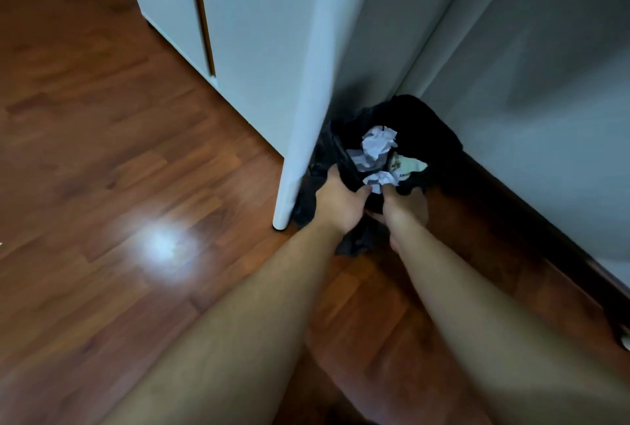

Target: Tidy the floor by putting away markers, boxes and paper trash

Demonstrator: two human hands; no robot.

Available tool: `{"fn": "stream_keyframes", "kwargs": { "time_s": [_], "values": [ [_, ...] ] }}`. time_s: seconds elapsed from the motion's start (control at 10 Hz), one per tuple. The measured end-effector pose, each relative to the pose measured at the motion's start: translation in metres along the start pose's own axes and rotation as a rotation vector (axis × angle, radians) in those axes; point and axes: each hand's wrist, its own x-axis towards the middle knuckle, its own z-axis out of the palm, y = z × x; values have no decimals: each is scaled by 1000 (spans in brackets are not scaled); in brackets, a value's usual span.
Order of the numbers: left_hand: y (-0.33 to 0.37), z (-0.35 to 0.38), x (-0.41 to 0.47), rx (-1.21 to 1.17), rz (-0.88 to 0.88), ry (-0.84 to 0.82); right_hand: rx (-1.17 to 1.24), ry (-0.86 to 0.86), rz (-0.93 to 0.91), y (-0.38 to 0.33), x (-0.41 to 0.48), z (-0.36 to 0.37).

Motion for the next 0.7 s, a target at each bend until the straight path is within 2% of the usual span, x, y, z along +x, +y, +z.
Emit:
{"fn": "stream_keyframes", "kwargs": {
  "time_s": [0.1,0.2,0.3,0.4,0.5,0.7],
  "values": [
    [15,-7,23,-139,-39,-53,12,-62,-57,-25,21,9],
    [28,-16,34,-294,-85,-201,67,-81,-81,-41,30,15],
    [36,-21,35,-317,-93,-307,81,-86,-72,-45,33,18],
    [38,-25,32,-206,-85,-309,38,-92,-37,-43,30,14],
    [41,-34,11,6,-110,-215,-36,-84,18,-49,12,0],
    [76,-68,-74,263,-181,-87,-349,-70,-30,-62,-67,-43]
  ]
}}
